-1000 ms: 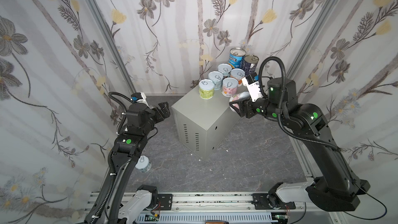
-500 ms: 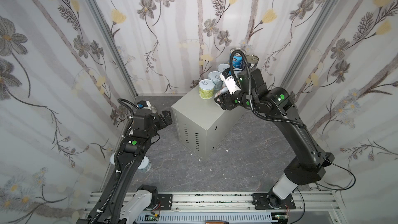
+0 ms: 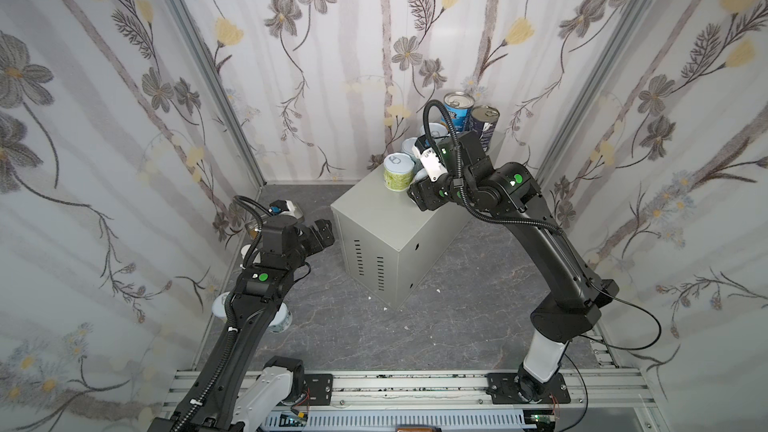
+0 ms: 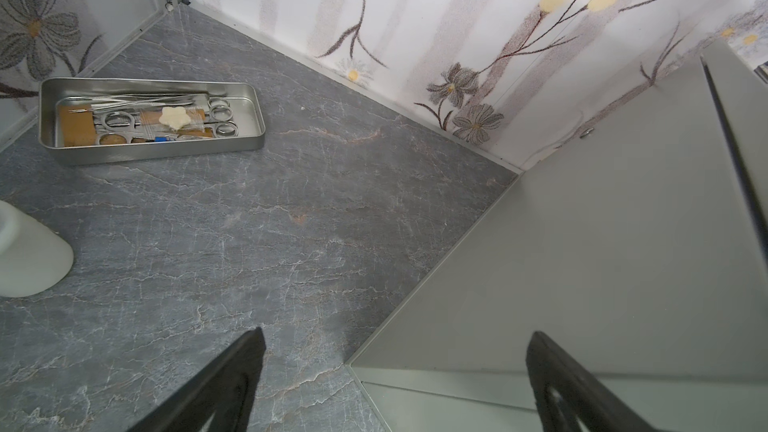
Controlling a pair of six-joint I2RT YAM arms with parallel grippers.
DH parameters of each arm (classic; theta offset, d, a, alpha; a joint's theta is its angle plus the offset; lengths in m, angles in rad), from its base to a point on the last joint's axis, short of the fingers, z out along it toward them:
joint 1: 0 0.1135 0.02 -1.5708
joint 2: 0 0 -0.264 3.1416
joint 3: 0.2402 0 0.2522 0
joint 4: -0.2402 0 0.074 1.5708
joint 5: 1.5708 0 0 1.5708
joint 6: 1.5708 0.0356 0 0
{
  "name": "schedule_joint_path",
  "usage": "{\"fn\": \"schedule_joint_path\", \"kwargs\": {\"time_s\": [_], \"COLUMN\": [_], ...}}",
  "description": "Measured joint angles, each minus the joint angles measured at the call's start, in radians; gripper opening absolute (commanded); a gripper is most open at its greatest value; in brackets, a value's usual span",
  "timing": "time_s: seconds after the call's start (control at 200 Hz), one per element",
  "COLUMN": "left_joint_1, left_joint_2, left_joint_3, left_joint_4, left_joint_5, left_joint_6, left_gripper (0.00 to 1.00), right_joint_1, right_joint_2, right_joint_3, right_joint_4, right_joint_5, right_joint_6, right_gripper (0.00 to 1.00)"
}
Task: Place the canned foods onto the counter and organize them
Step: 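Lower the pink-print can onto the cabinet top nearest the robot and release, then withdraw the right gripper while the left lowers over the light-blue floor can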
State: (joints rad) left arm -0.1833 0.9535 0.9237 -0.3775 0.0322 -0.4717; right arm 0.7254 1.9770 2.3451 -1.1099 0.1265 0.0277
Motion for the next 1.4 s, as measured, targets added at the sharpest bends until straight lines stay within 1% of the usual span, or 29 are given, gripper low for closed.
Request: {"fn": "schedule_joint_path", "kwargs": {"time_s": [0.315,0.565,0.724,0.949,1.019,1.109,1.309,1.399], "left_joint_1": [0.001,0.015,0.053,0.119,0.137,0.156,0.180,0.182], "left_joint_2": [-0.001,-0.007,-0.022,-0.027,-0.025,-0.024,-0.037,-0.054], "left_joint_3": [-0.009,-0.016,-0.012,0.041,0.060,0.085,0.104,0.090], "left_joint_4": [0.007,0.007,0.004,-0.012,-0.034,-0.078,-0.190,-0.234], "left_joint_5": [0.014,0.005,-0.008,-0.041,-0.067,-0.120,-0.260,-0.322], "left_joint_6": [-0.001,-0.002,-0.006,-0.028,-0.040,-0.068,-0.155,-0.200], "left_gripper": [1.00,1.00,1.00,1.00,1.00,1.00,1.00,1.00], "right_joint_1": [0.000,0.000,0.000,0.000,0.000,0.000,0.015,0.026], "right_joint_2": [0.014,0.001,-0.048,-0.139,-0.185,-0.261,-0.494,-0.586], "right_joint_3": [0.000,0.000,0.000,-0.016,-0.058,-0.150,-0.461,-0.577], "right_joint_4": [0.013,0.055,0.103,0.163,0.196,0.250,0.394,0.461], "right_joint_5": [0.011,0.007,0.007,0.007,0.000,-0.025,-0.069,-0.068], "right_joint_6": [-0.010,-0.011,-0.014,-0.019,-0.018,-0.016,0.024,0.045], "right_gripper": [0.93,0.98,1.00,1.00,1.00,1.00,1.00,1.00]}}
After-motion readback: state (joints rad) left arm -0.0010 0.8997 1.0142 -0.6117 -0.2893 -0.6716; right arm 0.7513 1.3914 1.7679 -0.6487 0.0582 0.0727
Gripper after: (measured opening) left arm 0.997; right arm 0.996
